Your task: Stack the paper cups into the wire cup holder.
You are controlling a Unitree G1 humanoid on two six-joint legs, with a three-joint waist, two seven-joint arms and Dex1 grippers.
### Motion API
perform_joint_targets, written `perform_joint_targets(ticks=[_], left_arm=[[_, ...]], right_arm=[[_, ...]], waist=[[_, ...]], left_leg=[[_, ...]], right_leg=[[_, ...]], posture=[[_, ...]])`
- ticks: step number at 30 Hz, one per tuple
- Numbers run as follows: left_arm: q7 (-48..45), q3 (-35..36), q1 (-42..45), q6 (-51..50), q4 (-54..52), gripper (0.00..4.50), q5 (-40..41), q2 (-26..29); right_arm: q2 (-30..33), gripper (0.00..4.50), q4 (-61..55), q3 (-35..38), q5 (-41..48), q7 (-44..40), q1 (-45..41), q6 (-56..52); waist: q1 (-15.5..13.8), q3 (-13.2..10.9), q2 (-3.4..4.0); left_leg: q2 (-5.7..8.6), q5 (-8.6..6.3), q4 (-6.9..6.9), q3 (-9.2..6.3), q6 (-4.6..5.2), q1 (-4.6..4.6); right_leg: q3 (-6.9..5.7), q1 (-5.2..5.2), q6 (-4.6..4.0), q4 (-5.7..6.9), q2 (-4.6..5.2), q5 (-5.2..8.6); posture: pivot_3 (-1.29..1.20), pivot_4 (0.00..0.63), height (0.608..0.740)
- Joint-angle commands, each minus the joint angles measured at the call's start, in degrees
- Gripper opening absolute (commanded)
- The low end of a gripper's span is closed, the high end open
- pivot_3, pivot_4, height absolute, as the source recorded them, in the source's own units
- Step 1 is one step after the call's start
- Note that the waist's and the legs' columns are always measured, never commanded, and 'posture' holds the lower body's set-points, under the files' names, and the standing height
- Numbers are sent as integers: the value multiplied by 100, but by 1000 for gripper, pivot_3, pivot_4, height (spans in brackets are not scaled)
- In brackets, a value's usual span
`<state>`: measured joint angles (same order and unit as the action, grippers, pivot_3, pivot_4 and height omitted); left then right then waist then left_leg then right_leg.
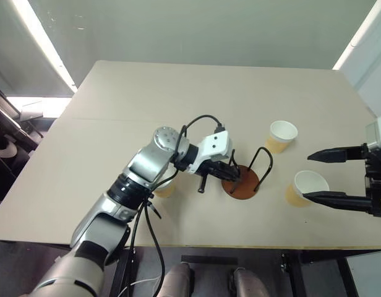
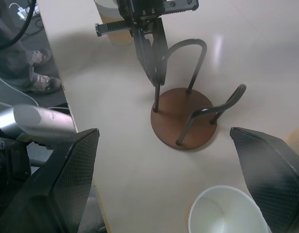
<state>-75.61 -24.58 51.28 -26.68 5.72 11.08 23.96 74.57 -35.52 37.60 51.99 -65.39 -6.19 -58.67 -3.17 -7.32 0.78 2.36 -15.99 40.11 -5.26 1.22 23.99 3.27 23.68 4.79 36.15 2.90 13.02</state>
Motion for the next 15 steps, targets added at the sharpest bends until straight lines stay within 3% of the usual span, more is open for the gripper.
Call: perform_joint_targets(ticks=[1, 3, 12, 15], left_arm=[[2, -176, -90, 121, 106, 584, -205, 27], [11, -184, -89, 166, 133, 1121, -244, 25], [139, 11, 15, 344, 111, 4334, -364, 161], [166, 140, 76, 284, 96, 4450, -321, 224]], right_arm=[[23, 4500, -42, 169, -1, 1, -15, 76], [10, 4500, -56, 154, -11, 12, -4, 96], [43, 4500, -21, 51, 18, 39, -48, 107], [47, 4500, -5, 3, 10, 50, -58, 126]], waist=[[0, 1, 1], [5, 1, 2], [2, 1, 2], [2, 1, 2]], left_leg=[[0, 0, 0, 0, 0, -2], [0, -1, 1, 0, 1, -5], [0, 0, 1, 0, 2, -3], [1, 0, 1, 0, 2, -2]], right_leg=[[0, -2, 0, 0, 0, 0], [1, -4, 1, -1, 0, 0], [0, -2, 1, 0, -1, 0], [0, -2, 1, 0, -1, 0]], posture=[[0, 150, 740], [0, 150, 740], [0, 150, 740], [0, 150, 740]])
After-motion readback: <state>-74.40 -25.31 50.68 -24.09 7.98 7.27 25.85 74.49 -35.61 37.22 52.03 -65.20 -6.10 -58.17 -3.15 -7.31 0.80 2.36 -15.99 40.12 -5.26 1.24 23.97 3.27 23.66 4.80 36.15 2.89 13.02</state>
